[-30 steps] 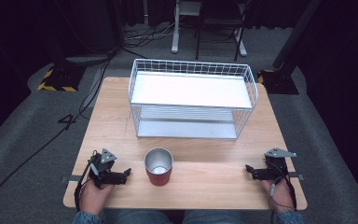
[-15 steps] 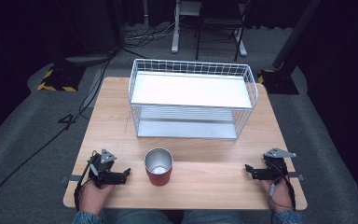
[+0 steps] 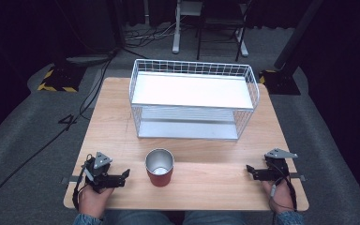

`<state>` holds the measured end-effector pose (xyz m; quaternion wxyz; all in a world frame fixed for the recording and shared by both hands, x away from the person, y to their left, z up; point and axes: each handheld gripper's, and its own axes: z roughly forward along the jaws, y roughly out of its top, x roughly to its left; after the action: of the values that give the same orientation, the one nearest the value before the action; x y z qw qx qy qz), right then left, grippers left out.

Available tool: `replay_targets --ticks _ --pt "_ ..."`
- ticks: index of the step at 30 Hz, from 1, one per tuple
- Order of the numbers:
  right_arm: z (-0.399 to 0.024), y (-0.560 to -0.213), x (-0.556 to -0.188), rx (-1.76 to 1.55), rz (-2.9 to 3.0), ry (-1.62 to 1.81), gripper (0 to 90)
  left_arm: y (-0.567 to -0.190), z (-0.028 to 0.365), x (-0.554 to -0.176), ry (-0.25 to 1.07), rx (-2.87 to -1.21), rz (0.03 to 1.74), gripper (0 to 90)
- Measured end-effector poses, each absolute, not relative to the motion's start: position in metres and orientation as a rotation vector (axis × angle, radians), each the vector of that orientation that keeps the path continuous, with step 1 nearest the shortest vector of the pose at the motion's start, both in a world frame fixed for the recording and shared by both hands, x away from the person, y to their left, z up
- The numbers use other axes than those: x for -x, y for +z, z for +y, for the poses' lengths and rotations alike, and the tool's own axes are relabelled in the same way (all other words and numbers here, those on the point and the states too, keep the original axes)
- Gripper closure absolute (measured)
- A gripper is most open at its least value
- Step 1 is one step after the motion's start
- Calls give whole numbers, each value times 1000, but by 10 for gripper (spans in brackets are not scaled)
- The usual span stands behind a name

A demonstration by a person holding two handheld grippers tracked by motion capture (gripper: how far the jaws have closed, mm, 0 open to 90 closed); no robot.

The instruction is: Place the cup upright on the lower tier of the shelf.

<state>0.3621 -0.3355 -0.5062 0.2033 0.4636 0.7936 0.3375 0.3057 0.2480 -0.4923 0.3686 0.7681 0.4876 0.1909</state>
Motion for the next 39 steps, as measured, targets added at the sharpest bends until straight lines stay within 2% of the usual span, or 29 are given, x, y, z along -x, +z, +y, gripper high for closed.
replay_targets --ticks 20,28,39 --pt "-336 -506 -362 -1288 2217 948 61 -470 229 -255 613 -1796 989 0" --pt "-336 -506 -361 -1279 2220 954 77 -465 225 -242 591 -1739 927 0" --pt "-336 -506 -361 -1266 2222 959 96 -465 202 -239 523 -1790 813 0"
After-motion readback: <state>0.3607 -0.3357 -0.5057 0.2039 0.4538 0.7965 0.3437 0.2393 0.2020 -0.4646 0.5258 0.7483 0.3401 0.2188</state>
